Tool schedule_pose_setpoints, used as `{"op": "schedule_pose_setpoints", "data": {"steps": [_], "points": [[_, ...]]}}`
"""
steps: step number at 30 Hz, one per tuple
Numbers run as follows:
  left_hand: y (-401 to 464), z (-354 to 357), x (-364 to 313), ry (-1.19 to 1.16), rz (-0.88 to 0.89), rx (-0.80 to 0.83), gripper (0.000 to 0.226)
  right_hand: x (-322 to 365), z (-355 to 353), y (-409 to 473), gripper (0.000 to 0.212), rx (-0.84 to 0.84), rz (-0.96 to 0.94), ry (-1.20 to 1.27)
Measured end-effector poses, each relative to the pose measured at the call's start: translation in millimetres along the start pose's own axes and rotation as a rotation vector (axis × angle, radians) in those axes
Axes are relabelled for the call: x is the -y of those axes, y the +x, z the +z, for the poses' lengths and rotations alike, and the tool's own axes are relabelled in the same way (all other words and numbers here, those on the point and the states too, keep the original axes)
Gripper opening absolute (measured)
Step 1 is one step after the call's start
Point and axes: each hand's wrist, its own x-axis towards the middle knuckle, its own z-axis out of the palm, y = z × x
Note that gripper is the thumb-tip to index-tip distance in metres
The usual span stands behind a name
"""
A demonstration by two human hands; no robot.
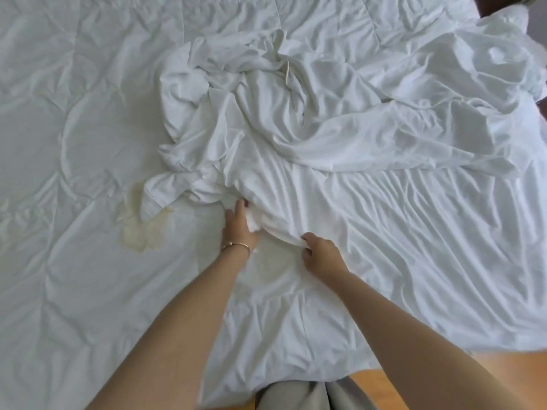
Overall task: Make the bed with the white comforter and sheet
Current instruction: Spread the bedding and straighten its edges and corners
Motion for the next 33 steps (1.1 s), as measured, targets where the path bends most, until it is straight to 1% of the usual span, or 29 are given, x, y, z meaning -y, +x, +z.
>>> {"op": "schedule_pose_setpoints", "data": {"steps": [2,3,5,6,7,8,9,10,11,12,13,14,15,16,18,19,20,22,23,24,25,26,27,28,29,30,31,32,33], "points": [[23.4,-40.4,11.7,0.176,0.062,-0.086,0.062,-3.5,-8.3,-18.9,0.020,-0.036,-0.060,0.096],[41.1,-67.2,21.3,0.209,0.025,-0.166,0.062,-8.5,-11.2,-30.6,0.014,-0.062,-0.104,0.104],[72.3,-119.8,39.2,0.281,-0.174,-0.308,0.060,-22.0,-13.8,-54.3,0.011,-0.086,-0.137,0.097],[81.5,-137.5,46.3,0.362,-0.282,-0.328,0.059,-29.3,-13.6,-63.4,0.015,-0.093,-0.120,0.109],[85.2,-144.4,52.1,0.513,-0.322,-0.335,0.059,-36.5,-12.1,-70.3,0.021,-0.097,-0.113,0.143],[79.0,-142.9,51.2,0.664,-0.267,-0.344,0.064,-40.3,-11.0,-75.2,0.027,-0.094,-0.104,0.174],[65.9,-131.8,48.1,0.771,-0.131,-0.352,0.070,-41.0,-11.1,-78.9,0.027,-0.084,-0.109,0.215],[48.2,-112.8,45.3,0.808,0.068,-0.327,0.078,-37.1,-11.8,-81.4,0.022,-0.066,-0.110,0.246],[24.5,-87.7,41.7,0.779,0.293,-0.278,0.088,-32.8,-11.3,-82.0,0.012,-0.032,-0.123,0.261],[-5.3,-61.2,37.4,0.737,0.481,-0.211,0.099,-25.6,-12.9,-84.0,0.019,-0.023,-0.136,0.246],[-35.0,-36.8,30.5,0.693,0.607,-0.151,0.108,-20.5,-13.3,-85.9,0.030,-0.020,-0.167,0.229],[-58.1,-16.9,20.1,0.639,0.669,-0.122,0.110,-14.8,-15.0,-89.3,0.030,-0.012,-0.199,0.239],[-74.3,-2.7,8.1,0.567,0.688,-0.123,0.104,-11.9,-15.0,-92.7,0.026,-0.002,-0.241,0.273],[-84.3,6.8,-2.5,0.514,0.692,-0.153,0.091,-10.9,-17.9,-100.2,0.026,0.028,-0.274,0.315],[-91.5,11.3,-17.3,0.449,0.696,-0.213,0.062,-23.5,-21.8,-116.9,0.031,0.130,-0.290,0.391],[-90.9,10.2,-18.8,0.435,0.673,-0.223,0.054,-34.8,-22.8,-127.2,0.033,0.175,-0.279,0.420],[-90.7,8.9,-17.4,0.442,0.641,-0.225,0.051,-48.3,-25.8,-139.5,0.031,0.215,-0.255,0.438],[-94.3,4.2,-14.2,0.493,0.578,-0.158,0.051,-81.1,-32.8,-160.3,0.025,0.265,-0.170,0.416],[-98.3,2.3,-15.0,0.540,0.559,-0.099,0.050,-98.1,-35.9,-165.5,0.026,0.242,-0.132,0.344],[-106.6,0.6,-21.8,0.579,0.531,-0.017,0.047,-113.8,-39.1,-168.3,0.026,0.173,-0.098,0.217],[-119.0,0.2,-33.7,0.593,0.488,0.034,0.043,-126.8,-43.2,-169.1,0.021,0.083,-0.061,0.019],[-132.1,2.6,-49.3,0.596,0.458,0.031,0.037,-134.9,-48.0,-169.9,0.013,-0.002,-0.026,-0.181],[-146.3,7.3,-66.6,0.614,0.455,0.010,0.032,-139.1,-51.0,-171.0,0.022,-0.078,-0.011,-0.334],[-160.9,15.0,-82.8,0.640,0.484,0.003,0.029,-140.2,-51.5,-171.1,0.045,-0.132,-0.036,-0.406],[-176.5,24.0,-96.0,0.673,0.545,0.015,0.028,-135.1,-50.6,-171.7,0.072,-0.165,-0.111,-0.373],[-191.0,34.0,-104.6,0.691,0.604,0.058,0.028,-126.2,-48.5,-171.9,0.093,-0.188,-0.204,-0.276],[-202.6,43.1,-108.1,0.693,0.644,0.115,0.029,-113.6,-45.2,-172.4,0.103,-0.221,-0.294,-0.179],[-210.0,49.3,-105.8,0.680,0.666,0.165,0.032,-101.3,-40.3,-171.3,0.102,-0.242,-0.360,-0.103],[-212.8,51.6,-98.0,0.650,0.669,0.201,0.035,-89.4,-36.1,-168.7,0.094,-0.224,-0.367,-0.064]]}}
